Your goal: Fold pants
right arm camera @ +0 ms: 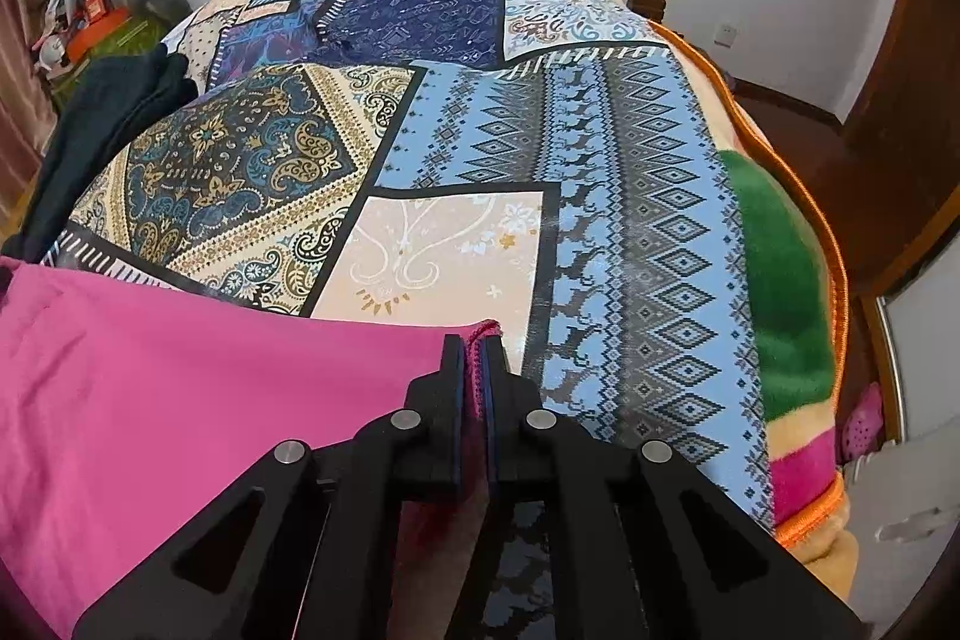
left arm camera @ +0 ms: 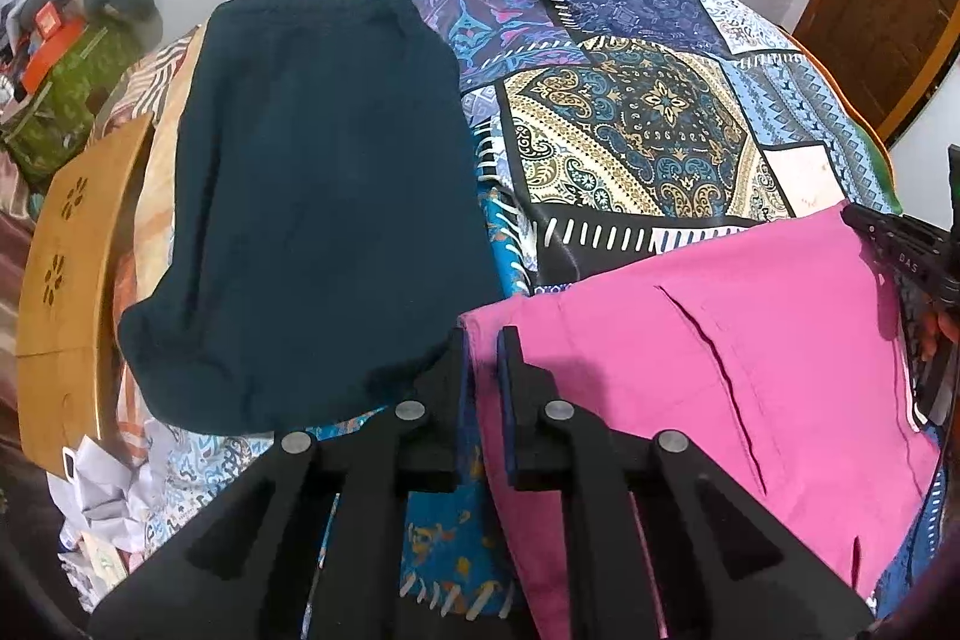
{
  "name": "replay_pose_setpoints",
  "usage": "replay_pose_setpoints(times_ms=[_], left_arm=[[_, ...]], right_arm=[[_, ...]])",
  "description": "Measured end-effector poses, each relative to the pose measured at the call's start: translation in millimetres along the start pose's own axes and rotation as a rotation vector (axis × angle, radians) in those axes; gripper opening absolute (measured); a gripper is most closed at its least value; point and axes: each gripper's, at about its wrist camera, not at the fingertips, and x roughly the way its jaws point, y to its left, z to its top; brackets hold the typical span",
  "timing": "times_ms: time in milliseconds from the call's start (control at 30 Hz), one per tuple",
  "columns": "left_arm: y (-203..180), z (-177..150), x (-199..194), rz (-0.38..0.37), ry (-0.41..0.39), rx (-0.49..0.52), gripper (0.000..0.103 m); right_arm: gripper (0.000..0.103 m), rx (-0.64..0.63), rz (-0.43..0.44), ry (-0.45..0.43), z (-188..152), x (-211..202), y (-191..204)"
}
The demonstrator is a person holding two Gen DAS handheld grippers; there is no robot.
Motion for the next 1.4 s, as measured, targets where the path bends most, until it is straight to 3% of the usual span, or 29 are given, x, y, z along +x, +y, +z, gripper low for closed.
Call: replay_pose_setpoints(times_ms=[67,167,233,333,533,800,1033,1100,1233,1400], left_arm=[[2.9,0.5,-7.3,-0.020,-0.007,-0.012,0.011],[5.0,3.7,-22.1,-0.041,-0.024,-0.021,0.016],[3.6,6.6,-32.3,-0.056,-0.047,-0.021,0.029],[-3.2,9.9,-48.1,-0.081,-0.096,-0.011,0.049],[-23.5,16.4,-52.4,-0.130,-0.095,0.016,0.068],[-43.1,8.3,-13.4,-0.142,0.042,0.077,0.070],[-44.5,-6.7,9.1,-0.129,0.104,0.114,0.070],[-50.3,-12.0,8.3,-0.103,0.102,0.166,0.071],[-61.1,-27.1,3.8,-0.044,0.091,0.266,0.076],[-55.3,-38.6,-10.3,-0.045,0.083,0.255,0.077]], right_arm=[[0.010,-0.010,-0.028,-0.016,2.3,-10.5,-0.2],[0.032,-0.030,-0.007,-0.040,7.2,-28.5,1.9],[0.039,-0.045,0.022,-0.086,10.9,-46.8,7.4],[0.041,-0.049,0.111,-0.106,16.5,-65.2,20.2],[0.067,-0.054,0.303,-0.082,17.7,-74.2,63.6],[0.070,-0.104,0.436,0.061,1.5,-42.2,124.9],[0.073,-0.140,0.448,0.247,-22.9,-5.5,142.1],[0.080,-0.157,0.435,0.239,-29.4,-6.5,141.7],[0.083,-0.177,0.414,0.247,-38.8,-14.4,133.9],[0.085,-0.173,0.375,0.239,-53.8,-29.0,116.2]])
